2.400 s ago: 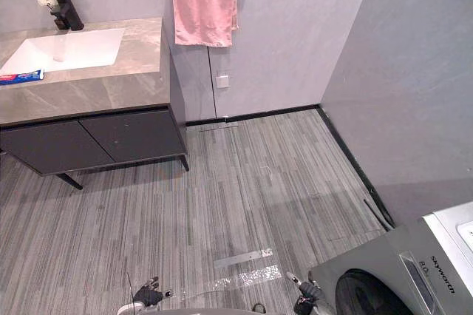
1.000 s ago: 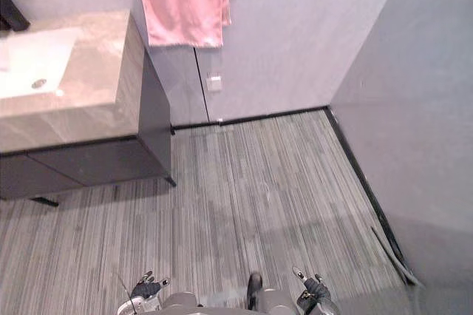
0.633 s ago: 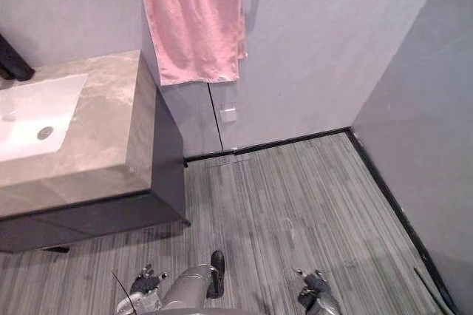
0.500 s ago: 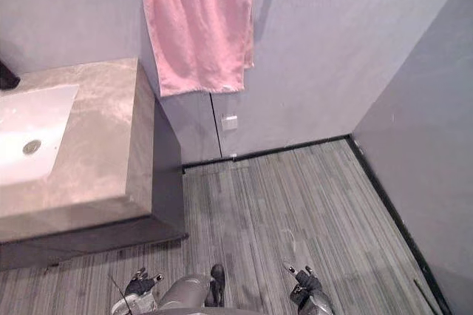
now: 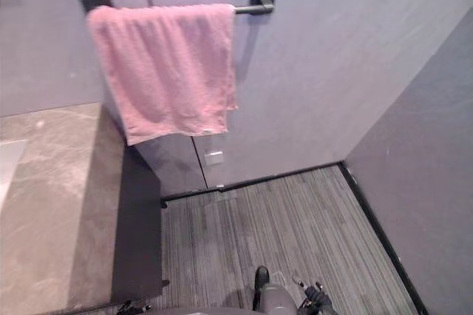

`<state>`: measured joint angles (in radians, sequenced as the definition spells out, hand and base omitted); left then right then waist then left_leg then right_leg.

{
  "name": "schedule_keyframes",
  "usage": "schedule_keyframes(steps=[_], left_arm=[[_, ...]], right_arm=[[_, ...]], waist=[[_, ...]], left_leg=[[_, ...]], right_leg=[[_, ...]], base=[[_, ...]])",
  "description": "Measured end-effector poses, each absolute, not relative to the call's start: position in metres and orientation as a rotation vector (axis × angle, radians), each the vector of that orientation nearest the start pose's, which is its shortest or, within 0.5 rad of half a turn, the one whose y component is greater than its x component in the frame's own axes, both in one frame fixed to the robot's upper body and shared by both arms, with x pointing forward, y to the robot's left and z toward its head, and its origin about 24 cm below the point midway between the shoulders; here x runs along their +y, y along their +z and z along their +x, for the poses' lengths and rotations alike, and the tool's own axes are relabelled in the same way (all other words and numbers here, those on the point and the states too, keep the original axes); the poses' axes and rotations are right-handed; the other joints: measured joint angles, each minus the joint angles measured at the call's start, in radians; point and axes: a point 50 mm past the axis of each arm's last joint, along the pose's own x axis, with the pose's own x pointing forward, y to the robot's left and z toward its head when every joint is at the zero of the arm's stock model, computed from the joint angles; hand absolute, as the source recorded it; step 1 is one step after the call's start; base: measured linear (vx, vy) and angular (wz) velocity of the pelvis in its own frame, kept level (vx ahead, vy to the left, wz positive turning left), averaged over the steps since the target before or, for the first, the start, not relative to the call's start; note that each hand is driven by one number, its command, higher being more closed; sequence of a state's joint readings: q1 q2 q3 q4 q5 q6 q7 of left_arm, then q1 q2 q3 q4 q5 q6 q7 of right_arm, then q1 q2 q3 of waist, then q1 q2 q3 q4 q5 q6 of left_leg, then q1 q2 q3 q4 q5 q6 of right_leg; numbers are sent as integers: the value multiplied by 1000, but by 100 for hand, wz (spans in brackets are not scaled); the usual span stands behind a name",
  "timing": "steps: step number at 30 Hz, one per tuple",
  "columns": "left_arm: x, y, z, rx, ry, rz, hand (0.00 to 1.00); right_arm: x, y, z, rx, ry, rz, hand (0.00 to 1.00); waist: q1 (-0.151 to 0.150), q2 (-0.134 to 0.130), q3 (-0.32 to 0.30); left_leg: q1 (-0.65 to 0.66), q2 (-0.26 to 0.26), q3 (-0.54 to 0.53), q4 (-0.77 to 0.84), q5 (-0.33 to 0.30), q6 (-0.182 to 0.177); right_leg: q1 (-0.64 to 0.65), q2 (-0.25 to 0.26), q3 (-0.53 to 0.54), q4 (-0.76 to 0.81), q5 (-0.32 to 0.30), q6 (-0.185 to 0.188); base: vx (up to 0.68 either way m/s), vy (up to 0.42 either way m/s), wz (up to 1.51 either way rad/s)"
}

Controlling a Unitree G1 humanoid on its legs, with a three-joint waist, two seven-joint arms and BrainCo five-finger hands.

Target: Organize washtable

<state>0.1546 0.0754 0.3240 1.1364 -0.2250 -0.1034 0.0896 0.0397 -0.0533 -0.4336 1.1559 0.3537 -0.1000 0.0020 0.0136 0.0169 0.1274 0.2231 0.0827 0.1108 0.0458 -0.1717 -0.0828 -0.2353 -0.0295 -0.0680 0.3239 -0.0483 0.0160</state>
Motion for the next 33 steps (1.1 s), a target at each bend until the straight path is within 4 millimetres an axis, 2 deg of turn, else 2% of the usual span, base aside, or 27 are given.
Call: schedule_keyframes(steps=[2,4,6,8,11,14,16,17,19,20,21,22,23,24,25,27,31,33], left_arm=[[225,-167,37,1142,637,-239,0],[225,-167,34,1140,642,-247,0],[220,-167,39,1113,616,-265,0],[217,-166,46,1083,605,-278,0],[214,-166,51,1065,596,-297,0],[205,-166,63,1041,583,-340,0],[197,-165,74,1019,559,-364,0],[196,-164,81,1001,542,-365,0],[197,-155,99,920,498,-346,0],[198,-155,99,913,497,-343,0],[200,-152,101,891,498,-339,0],[204,-149,105,856,510,-339,0],[209,-147,106,844,518,-332,0],[220,-141,114,797,522,-308,0],[225,-133,125,740,496,-293,0],[225,-128,135,696,493,-314,0],[225,-130,133,703,498,-327,0],[224,-136,122,753,507,-322,0]], right_arm=[[-224,-163,78,994,-662,462,0],[-225,-163,78,993,-662,459,0],[-219,-164,79,998,-644,465,0],[-214,-165,79,1006,-635,474,0],[-216,-165,73,1018,-644,464,0],[-225,-165,63,1029,-667,441,0],[-229,-164,61,1029,-673,432,0],[-230,-164,62,1028,-675,430,0],[-235,-162,66,1016,-677,418,0],[-236,-162,66,1015,-678,417,0],[-241,-160,69,1000,-680,405,0],[-246,-157,76,973,-671,383,0],[-244,-157,77,974,-659,380,0],[-240,-157,80,969,-635,378,0],[-238,-157,81,971,-625,375,0],[-235,-158,83,970,-620,381,0],[-237,-157,82,965,-629,384,0],[-234,-157,86,959,-618,396,0]], waist=[[2,5,-2],[1,1,-7],[1,-23,-26],[4,-35,-37],[2,-28,-42],[1,-7,-58],[-2,-7,-58],[-3,-13,-55],[3,-22,-46],[4,-19,-45],[8,-3,-43],[18,41,-42],[26,41,-43],[26,40,-51],[24,23,-51],[28,10,-42],[25,8,-35],[26,15,-30]], left_leg=[[25,9,-11,-13,25,-16],[24,21,-28,-4,44,-26],[-36,24,-42,60,43,-27],[-83,31,-63,149,43,-27],[-123,50,-70,255,42,-27],[-120,58,-52,251,48,-28],[-139,48,-46,242,18,-15],[-154,30,-49,218,-12,-21],[-211,-40,-87,116,-16,-26],[-219,-45,-88,106,-15,-26],[-242,-49,-87,87,-3,-33],[-271,-30,-79,96,91,-3],[-266,-34,-64,102,82,25],[-264,-47,-55,96,74,30],[-262,-61,-45,90,63,46],[-239,-74,-13,79,55,68],[-176,-104,49,72,14,103],[-127,-117,98,63,-5,110]], right_leg=[[22,6,-9,19,-17,-15],[38,11,-13,18,-29,-12],[39,9,-16,-16,-55,-16],[54,15,-19,-54,-58,-19],[101,31,-25,-88,-65,-29],[126,34,-43,-107,-72,-43],[137,18,-38,-133,-69,-56],[149,5,-36,-151,-62,-65],[199,-27,-23,-190,-57,-58],[204,-27,-19,-191,-57,-57],[217,-23,-14,-194,-55,-43],[226,4,1,-185,-62,-13],[234,4,22,-185,-60,-1],[239,-8,37,-190,-59,14],[232,-15,48,-186,-65,23],[228,-28,78,-183,-73,35],[226,-62,135,-114,-123,76],[179,-63,178,23,-167,96]], base=[[197,-195,14],[128,-146,29],[61,-123,34],[49,-167,18],[40,-124,5],[65,-70,23],[45,5,35],[14,21,37],[43,88,18],[51,120,-16],[52,187,-48],[77,201,-63],[156,258,-57],[175,192,-28],[160,179,-17],[136,143,-36],[195,155,-47],[153,83,-61]])
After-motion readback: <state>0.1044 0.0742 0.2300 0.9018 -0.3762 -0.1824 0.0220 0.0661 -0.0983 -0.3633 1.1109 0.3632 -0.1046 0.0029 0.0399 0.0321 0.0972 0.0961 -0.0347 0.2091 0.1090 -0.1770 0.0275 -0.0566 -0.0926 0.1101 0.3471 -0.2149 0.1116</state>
